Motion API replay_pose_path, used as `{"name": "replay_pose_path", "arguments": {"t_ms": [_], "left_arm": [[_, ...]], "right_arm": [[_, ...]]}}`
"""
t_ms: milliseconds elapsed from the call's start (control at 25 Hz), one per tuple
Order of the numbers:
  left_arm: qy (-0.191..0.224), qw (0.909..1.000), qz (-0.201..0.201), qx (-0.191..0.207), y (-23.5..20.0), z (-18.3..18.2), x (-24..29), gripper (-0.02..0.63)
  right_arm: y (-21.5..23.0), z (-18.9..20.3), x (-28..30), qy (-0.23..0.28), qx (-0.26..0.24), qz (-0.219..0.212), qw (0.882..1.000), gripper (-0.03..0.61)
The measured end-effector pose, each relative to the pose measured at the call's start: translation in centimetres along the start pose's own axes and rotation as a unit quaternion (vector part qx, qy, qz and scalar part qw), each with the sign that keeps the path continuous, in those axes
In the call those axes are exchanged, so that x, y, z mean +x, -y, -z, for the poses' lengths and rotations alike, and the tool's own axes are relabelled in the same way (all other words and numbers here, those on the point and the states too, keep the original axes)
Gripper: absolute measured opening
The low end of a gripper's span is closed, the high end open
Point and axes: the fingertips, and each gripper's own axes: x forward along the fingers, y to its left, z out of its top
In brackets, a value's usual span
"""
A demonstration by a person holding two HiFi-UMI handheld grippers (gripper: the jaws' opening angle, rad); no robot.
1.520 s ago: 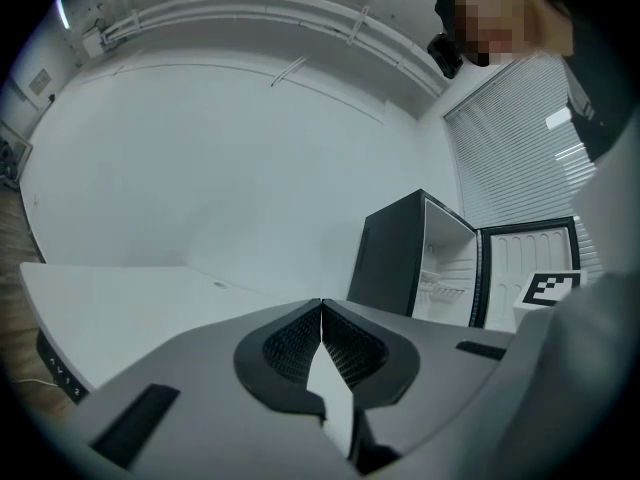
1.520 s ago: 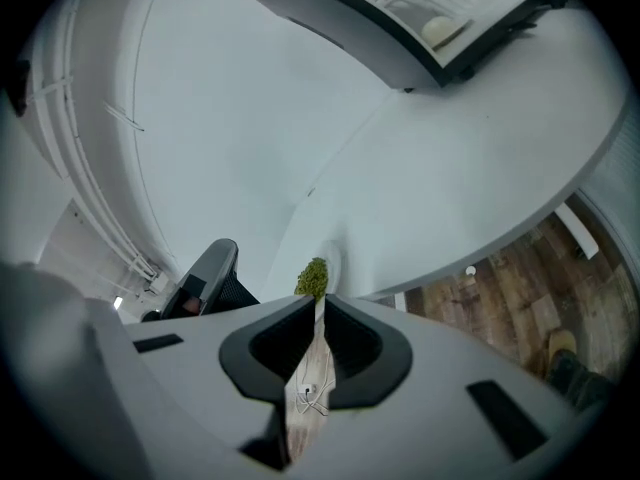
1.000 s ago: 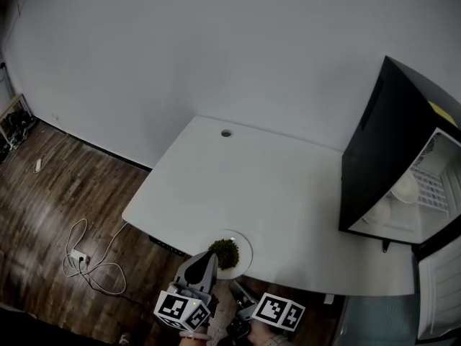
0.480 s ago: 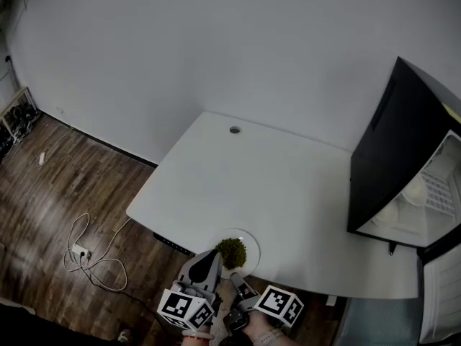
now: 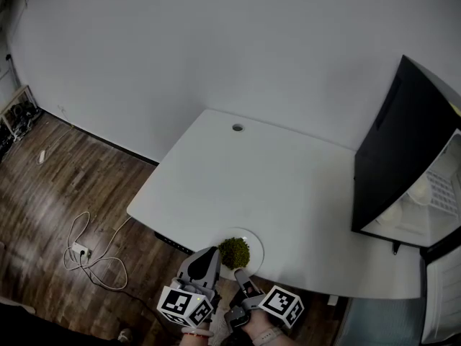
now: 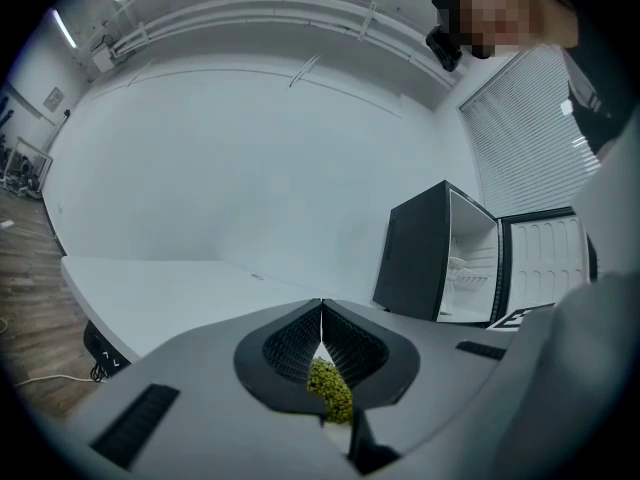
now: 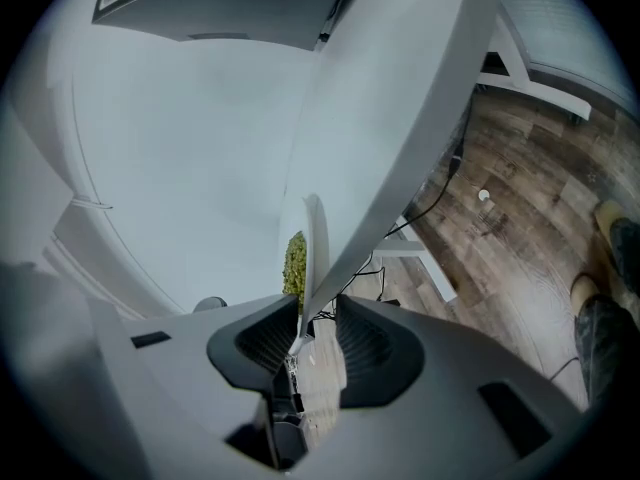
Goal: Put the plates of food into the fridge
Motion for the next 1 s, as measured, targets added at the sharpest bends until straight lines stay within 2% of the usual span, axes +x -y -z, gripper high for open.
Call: {"name": "replay_pose_path", "arguments": {"t_ms": [200,520,640,840,1000], "left_arm": [[-0.001,1.0,0.001,-0.003,-0.6,1.0,-0.4,0.009],[-0.009,0.9999,-0.003,-0.014,-0.9,1.6,-0.7,0.009],[-0.009,0.9998,-0.004,-0.017,-1.0,1.5,-0.6,0.009],[-0.007,0.9998,0.0,-0.017,-1.0,1.8,-0.4,0.009],[-0.008,0.9998,-0.001,-0.017,-0.7,1.5,-0.3,0.009]], "right_arm": [[-0.2,0.0,0.3,0.007,0.005,-0.012,1.0,0.12],[-0.2,0.1,0.5,0.004,-0.018,-0.004,1.0,0.114],[-0.3,0.2,0.5,0.005,-0.002,-0.01,1.0,0.099],[-0.7,0.4,0.4,0.007,0.022,-0.022,0.999,0.032],[-0.5,0.3,0.2,0.01,0.038,-0.024,0.999,0.02]]}}
